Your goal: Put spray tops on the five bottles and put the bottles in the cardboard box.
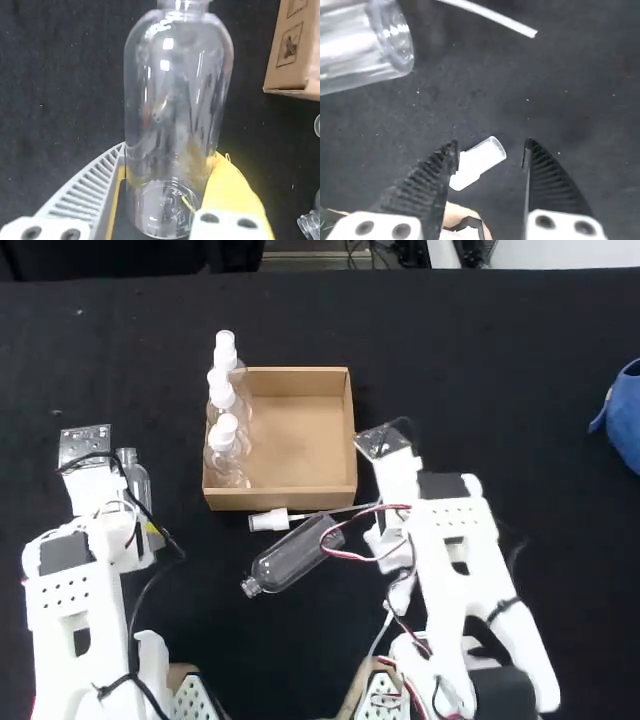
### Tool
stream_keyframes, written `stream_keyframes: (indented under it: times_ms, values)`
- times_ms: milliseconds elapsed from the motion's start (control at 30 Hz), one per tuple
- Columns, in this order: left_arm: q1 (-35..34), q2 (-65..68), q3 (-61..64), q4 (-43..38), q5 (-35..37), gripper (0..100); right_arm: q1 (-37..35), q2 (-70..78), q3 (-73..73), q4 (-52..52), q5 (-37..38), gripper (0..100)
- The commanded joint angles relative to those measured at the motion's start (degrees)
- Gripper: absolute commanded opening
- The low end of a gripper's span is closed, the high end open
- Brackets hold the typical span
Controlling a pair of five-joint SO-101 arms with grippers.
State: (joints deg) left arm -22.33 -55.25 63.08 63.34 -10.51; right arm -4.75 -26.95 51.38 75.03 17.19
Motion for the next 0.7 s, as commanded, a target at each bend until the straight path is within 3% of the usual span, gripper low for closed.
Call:
stream_keyframes:
  times_ms: [0, 167, 367, 667]
  values:
    - [0.66, -1.32, 0.92, -4.04, 0.79, 3, 0.09, 1.45, -0.92, -1.41, -0.70, 18.6]
    - [1.10, -1.32, 1.63, -5.36, 0.79, 3, 5.45, 1.54, 2.68, -2.64, -0.53, 18.4]
    - [1.10, -1.32, 1.71, -5.36, 0.79, 3, 5.36, 1.54, 10.15, -10.29, -1.05, 18.4]
    - [0.92, -1.32, 1.71, -5.36, 0.79, 3, 5.36, 1.54, 10.24, -9.32, -0.70, 17.6]
